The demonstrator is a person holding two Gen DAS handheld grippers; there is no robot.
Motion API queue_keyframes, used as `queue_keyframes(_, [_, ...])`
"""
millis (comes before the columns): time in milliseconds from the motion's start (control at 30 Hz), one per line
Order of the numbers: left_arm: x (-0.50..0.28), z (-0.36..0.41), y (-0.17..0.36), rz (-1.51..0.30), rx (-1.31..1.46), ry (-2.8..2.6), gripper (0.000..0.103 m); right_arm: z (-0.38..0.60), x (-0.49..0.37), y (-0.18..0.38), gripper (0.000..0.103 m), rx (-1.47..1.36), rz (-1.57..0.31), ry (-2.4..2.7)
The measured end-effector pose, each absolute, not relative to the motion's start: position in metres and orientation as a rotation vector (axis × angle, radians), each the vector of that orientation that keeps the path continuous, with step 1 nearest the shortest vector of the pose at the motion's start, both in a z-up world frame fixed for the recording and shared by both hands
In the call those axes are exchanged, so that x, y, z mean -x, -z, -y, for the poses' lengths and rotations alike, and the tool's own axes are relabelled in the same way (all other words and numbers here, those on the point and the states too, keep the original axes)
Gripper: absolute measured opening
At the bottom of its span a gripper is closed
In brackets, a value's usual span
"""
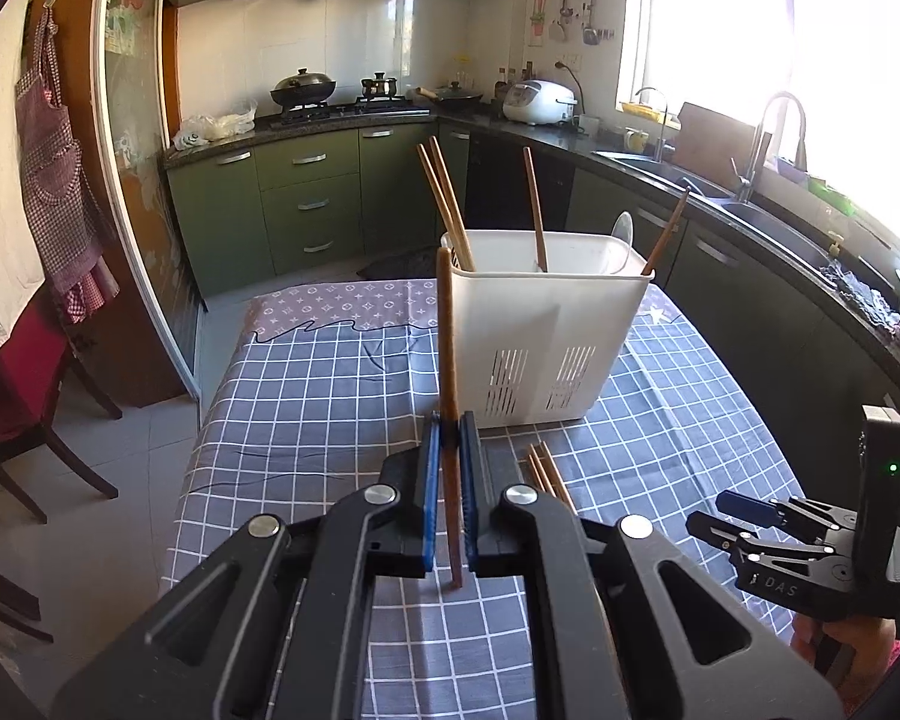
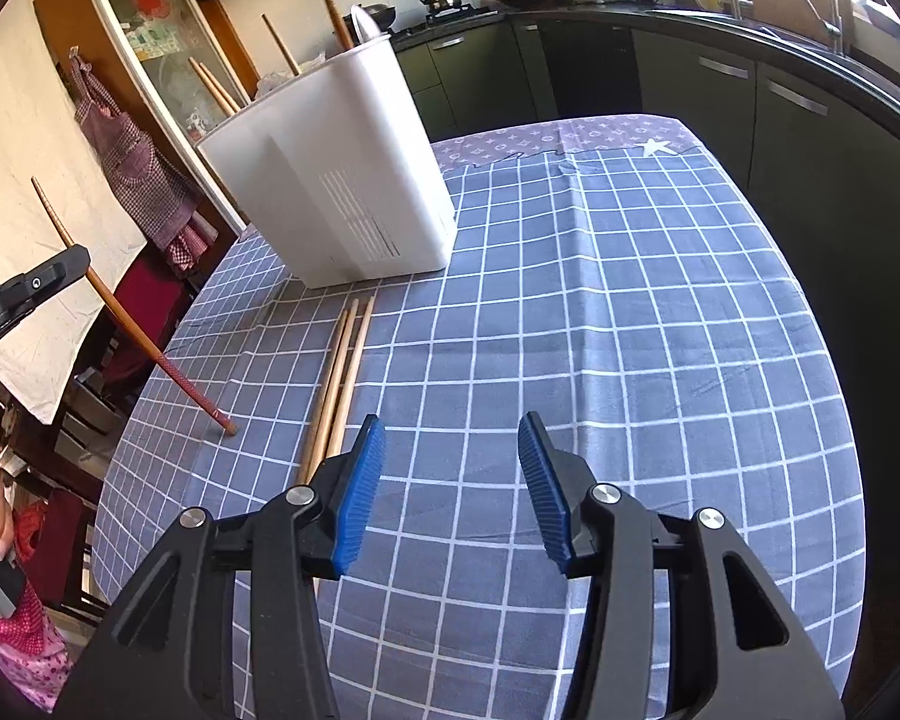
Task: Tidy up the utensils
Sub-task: 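Lift the chopstick with the left tool while the right tool grasps another chopstick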
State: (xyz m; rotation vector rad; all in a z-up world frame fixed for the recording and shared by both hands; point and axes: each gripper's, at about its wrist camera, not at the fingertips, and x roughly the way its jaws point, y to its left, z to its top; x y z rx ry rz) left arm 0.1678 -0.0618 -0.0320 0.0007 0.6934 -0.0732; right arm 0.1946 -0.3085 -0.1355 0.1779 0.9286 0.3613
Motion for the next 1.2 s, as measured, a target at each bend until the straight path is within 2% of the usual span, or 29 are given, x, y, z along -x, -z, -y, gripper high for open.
queue_keyframes(167, [-0.167,0.062,0.032,-0.69,-0.004,0.088,0.006,0.276,-0.228,0.135,0.046,-0.097,-0.982,-0.417])
queue_keyframes(267, [-0.166,0.066,0.032,-0.689,-0.013,0.096,0.006,0.255,-0.249,0.146,0.037,-0.084,-1.056,-0.483])
queue_keyframes(433, [-0.165,0.066,0.032,-0.688,-0.025,0.104,0.006,0.23,-0.274,0.163,0.032,0.004,-1.125,-0.432])
queue_keyframes(500, [-0.164,0.066,0.032,-0.688,-0.029,0.108,0.006,0.224,-0.275,0.167,0.029,0.031,-1.13,-0.423])
queue_keyframes(767, [-0.164,0.067,0.032,-0.685,-0.033,0.129,0.006,0.206,-0.268,0.167,0.027,0.103,-1.125,-0.401])
queue_keyframes(833, [-0.164,0.066,0.032,-0.684,-0.032,0.128,0.006,0.199,-0.269,0.169,0.022,0.135,-1.132,-0.394])
queue_keyframes(1000, [-0.163,0.064,0.032,-0.684,-0.034,0.128,0.006,0.192,-0.27,0.168,0.018,0.17,-1.128,-0.377])
queue_keyframes(1133, [-0.163,0.064,0.032,-0.685,-0.032,0.129,0.006,0.184,-0.27,0.173,0.02,0.216,-1.127,-0.374])
queue_keyframes(1200, [-0.163,0.063,0.032,-0.687,-0.036,0.129,0.006,0.183,-0.271,0.173,0.009,0.204,-1.129,-0.392])
